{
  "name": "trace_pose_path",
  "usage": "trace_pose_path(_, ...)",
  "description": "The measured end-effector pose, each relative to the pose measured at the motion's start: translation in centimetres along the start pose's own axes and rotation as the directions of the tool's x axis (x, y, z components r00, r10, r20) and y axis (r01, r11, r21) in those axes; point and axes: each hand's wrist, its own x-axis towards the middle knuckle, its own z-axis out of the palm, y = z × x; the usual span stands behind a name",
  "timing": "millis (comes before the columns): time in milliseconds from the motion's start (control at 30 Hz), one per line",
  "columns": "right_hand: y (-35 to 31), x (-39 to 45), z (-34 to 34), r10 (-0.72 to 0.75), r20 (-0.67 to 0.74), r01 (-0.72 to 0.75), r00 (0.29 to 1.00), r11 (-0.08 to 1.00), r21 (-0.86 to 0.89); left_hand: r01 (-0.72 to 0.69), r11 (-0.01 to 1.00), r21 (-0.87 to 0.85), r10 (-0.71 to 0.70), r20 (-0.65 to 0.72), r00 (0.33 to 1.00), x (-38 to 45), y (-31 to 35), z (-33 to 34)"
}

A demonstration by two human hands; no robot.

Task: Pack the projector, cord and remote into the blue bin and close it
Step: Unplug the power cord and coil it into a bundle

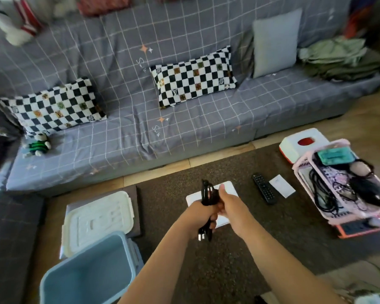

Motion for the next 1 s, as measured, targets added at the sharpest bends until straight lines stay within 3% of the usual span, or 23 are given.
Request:
trace_pose_path(67,-0.6,-0.8,-0.9,0.050,0.028,-0.053,0.998,0.988,0.147,-0.024,0.993,0.116,0.034,-0.090,0.995,0.0,0.5,1.6)
trace_pose_path(133,-1.0,-1.2,-1.9,-0.023,0.016,0.022,1.000,0.997,0.068,-0.044,0.934,0.355,0.090,-0.116,0.989,0.2,1.1,3.7)
trace_pose_path(200,-0.8,-1.3,-3.0,-0.101,-0.058,0.102,0.993,0.995,0.017,-0.068,0.807,0.586,0.169,-0.119,0.978,0.5,1.5,5.7)
trace_pose_path(267,-0.5,-1.1,-4.3,-0.118,-0.115,0.127,0.986,0.990,0.067,-0.110,0.785,0.609,0.195,-0.076,0.978,0.3,2.0,7.5)
trace_pose_path(367,-0.5,-0.8,-6.5,-0.140,-0.123,0.143,0.983,0.989,0.019,-0.136,0.892,0.431,0.137,0.028,0.990,1.6,2.1,7.9)
trace_pose_path(433,-0.6,-0.8,-8.9,-0.124,-0.059,0.127,0.990,0.991,0.045,-0.006,0.995,0.098,-0.018,0.243,0.970,2.7,2.3,8.8)
trace_pose_path(500,-0.5,-0.4,-11.4,-0.102,0.007,0.101,0.995,0.992,0.073,0.108,0.986,-0.125,-0.056,0.365,0.929,4.3,2.6,10.3)
trace_pose_path(567,-0.3,0.2,-13.6,-0.073,0.042,0.067,0.996,0.990,0.122,0.046,0.997,-0.054,-0.029,0.285,0.958,5.9,2.9,12.5)
trace_pose_path(633,0.0,1.4,-17.1,-0.058,0.047,0.047,0.997,0.975,0.216,-0.033,0.979,0.200,0.012,0.107,0.994,7.7,3.6,16.0)
trace_pose_path(700,0.2,2.2,-19.9,-0.060,0.051,0.048,0.997,0.979,0.200,-0.101,0.896,0.432,0.097,0.030,0.995,9.0,4.4,18.5)
trace_pose_path(767,0.6,3.1,-22.8,-0.057,0.048,0.051,0.997,0.990,0.129,-0.095,0.834,0.543,0.111,0.005,0.994,10.7,5.2,20.6)
trace_pose_path(900,1.9,4.9,-27.9,-0.159,-0.200,0.116,0.967,0.970,-0.212,-0.052,0.804,0.592,0.069,-0.007,0.998,13.7,6.2,24.1)
trace_pose_path(1000,3.5,6.3,-31.1,-0.130,-0.425,0.052,0.896,0.980,-0.192,0.015,0.800,0.600,0.008,-0.035,0.999,15.4,6.3,26.2)
